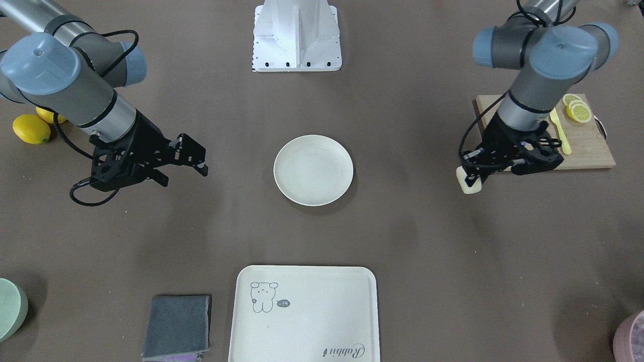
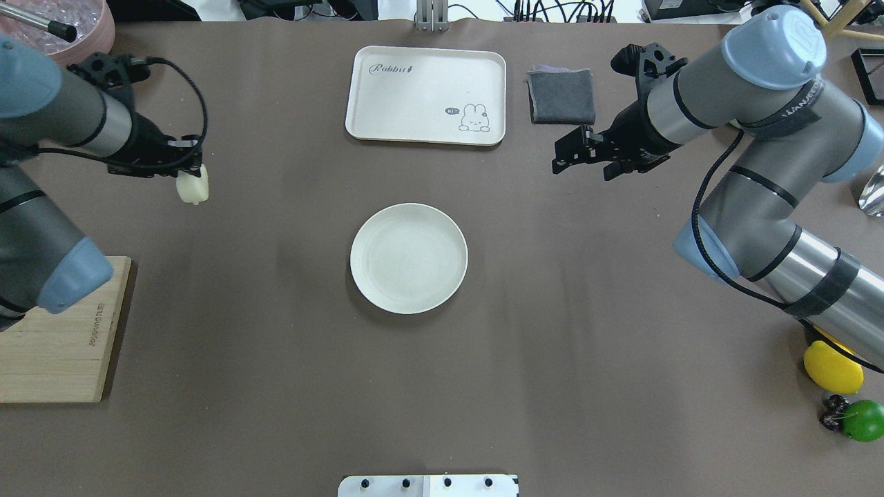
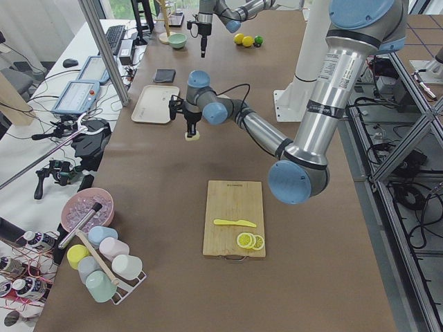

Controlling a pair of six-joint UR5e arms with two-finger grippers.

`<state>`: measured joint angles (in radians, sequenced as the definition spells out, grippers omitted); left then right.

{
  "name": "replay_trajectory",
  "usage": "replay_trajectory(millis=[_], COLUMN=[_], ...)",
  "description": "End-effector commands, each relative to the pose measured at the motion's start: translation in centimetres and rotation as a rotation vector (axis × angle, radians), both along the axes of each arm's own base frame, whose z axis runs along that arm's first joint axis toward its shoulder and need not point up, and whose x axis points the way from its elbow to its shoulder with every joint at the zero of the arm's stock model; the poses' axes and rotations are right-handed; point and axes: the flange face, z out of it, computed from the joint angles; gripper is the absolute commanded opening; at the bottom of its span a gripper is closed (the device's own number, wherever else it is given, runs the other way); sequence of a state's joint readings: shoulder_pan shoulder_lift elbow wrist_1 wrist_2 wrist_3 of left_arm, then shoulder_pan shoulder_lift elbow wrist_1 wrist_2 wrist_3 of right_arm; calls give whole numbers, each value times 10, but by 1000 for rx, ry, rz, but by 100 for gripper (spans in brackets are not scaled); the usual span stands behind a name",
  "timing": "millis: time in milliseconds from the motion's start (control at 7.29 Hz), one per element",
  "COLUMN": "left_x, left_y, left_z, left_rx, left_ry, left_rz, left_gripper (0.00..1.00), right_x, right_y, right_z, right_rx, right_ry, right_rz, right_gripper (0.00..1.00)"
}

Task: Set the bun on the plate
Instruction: 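Lift the bun with the left gripper toward the plate while the right arm withdraws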

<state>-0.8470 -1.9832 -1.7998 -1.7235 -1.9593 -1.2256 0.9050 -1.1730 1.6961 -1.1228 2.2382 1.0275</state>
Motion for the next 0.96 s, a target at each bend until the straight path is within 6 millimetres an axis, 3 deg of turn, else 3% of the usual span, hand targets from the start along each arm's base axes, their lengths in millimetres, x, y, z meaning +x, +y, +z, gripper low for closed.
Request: replay_trajectory(millis=[0,275,412,549,824], left_x=[87,156,180,209,254], left_y=[36,69,88,95,76], left_z=[-74,-109,-122,-117,-100], left_rx=[1,34,92,133,149], left_ry=[7,23,52,70,81], left_rz=[-13,-9,-9,-19,-22], left_gripper=[30,30,30,30,30], right_x=[78,155,182,198,209], right_y=[-17,-11,-7,-2,14], right_z=[57,129,149,158,166], right_rx=[36,34,2,-24,-40], right_ry=[49,116,122,108,105], right_rz=[14,42,66,72,75], right_gripper=[100,100,100,100,100])
